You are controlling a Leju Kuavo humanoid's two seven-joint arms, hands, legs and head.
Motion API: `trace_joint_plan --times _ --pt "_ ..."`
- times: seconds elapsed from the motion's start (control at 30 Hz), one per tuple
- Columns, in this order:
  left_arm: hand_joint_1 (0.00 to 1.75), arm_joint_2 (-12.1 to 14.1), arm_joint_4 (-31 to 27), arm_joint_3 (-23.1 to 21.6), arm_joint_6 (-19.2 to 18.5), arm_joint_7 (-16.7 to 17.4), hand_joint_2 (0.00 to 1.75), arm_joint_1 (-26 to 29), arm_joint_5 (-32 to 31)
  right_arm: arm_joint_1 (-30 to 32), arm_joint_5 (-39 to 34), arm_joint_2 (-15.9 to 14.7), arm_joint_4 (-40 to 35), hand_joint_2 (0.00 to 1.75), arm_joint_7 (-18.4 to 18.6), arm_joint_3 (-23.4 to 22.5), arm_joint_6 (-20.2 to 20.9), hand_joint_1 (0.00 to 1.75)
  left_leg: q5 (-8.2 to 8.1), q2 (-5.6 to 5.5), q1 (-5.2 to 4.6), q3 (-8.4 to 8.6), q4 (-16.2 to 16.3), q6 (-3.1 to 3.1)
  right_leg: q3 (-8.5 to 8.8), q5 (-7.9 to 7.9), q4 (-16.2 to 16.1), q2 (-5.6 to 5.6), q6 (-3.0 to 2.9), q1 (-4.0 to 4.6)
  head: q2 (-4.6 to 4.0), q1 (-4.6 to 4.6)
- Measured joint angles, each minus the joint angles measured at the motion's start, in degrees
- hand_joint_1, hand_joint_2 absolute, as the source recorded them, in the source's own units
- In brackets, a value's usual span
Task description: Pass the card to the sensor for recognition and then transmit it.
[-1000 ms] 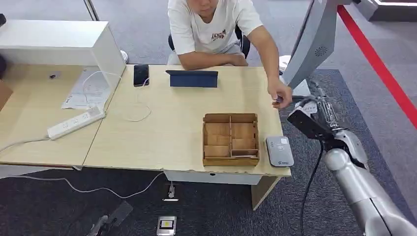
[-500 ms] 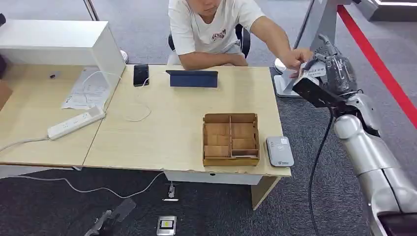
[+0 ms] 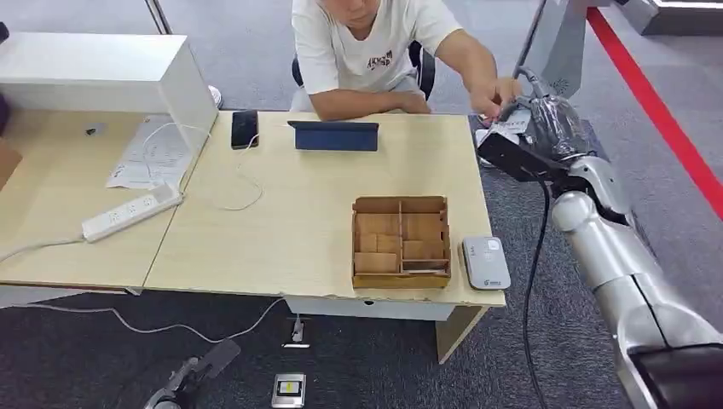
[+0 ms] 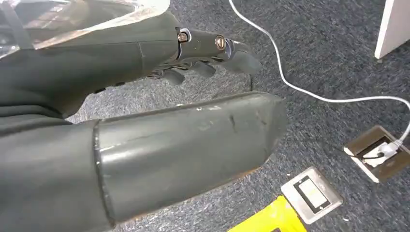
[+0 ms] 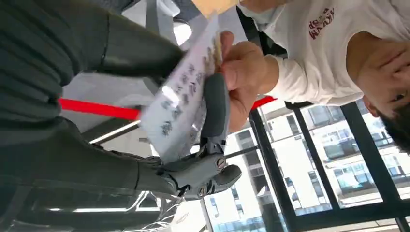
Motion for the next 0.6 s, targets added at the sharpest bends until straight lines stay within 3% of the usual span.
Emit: trace_joint_plan --times 0.6 --pt "0.00 -0.02 -0.04 -0.70 0.20 0.44 0.00 -0.42 -1.01 -0.01 -2.21 0.41 3.32 1.75 -0.35 0.50 -3.78 0.00 0.02 0.04 0.00 0.01 0.01 0.00 -0.05 0.04 0.00 0.01 -0.01 0.00 0.00 0.02"
